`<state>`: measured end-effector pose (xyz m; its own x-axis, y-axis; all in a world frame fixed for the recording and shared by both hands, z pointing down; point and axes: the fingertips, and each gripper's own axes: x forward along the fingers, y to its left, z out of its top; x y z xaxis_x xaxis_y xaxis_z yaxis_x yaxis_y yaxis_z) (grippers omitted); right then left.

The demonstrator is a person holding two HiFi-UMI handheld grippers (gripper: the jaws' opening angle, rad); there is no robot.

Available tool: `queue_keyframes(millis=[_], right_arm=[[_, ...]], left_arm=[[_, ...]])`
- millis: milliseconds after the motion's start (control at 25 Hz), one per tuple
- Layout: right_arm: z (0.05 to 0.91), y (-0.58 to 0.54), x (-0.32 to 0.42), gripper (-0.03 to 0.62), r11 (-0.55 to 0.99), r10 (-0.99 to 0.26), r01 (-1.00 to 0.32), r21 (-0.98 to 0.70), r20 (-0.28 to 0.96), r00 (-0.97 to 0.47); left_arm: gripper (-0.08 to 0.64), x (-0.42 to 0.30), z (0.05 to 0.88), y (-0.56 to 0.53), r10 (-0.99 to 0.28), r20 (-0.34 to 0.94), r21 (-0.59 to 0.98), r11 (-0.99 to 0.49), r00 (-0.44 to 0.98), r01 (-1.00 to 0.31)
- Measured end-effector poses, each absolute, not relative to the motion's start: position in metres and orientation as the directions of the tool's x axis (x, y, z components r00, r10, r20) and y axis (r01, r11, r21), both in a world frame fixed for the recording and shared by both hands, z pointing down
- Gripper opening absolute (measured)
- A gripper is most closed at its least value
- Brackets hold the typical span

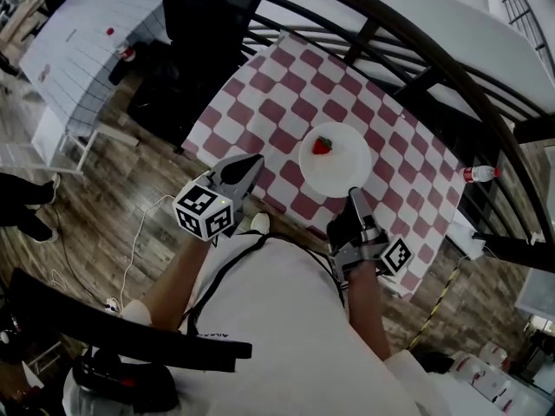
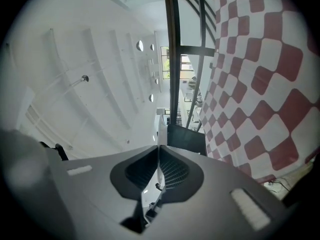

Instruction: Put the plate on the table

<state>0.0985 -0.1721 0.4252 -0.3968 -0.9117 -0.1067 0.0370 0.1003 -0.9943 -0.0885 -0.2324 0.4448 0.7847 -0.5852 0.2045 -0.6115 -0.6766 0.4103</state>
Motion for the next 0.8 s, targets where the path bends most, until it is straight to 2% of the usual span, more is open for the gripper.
queue_keyframes(millis=[360,800], right_arm=[[0.436,-0.197,0.086,0.020,0.092,-0.926,0.060,-0.994,-0.108,-0.363],[0.439,-0.217,0.089,0.020,0.095,-0.905,0.076,-0.993,-0.118,-0.409]], left_arm=[[0.005,-0.107,0.458,-0.260,-0.560,0.213,0.430,-0.682,0.800,-0.592],[0.006,-0.102,0.459,-0.261,-0.581,0.229,0.419,-0.665,0.781,-0.618]])
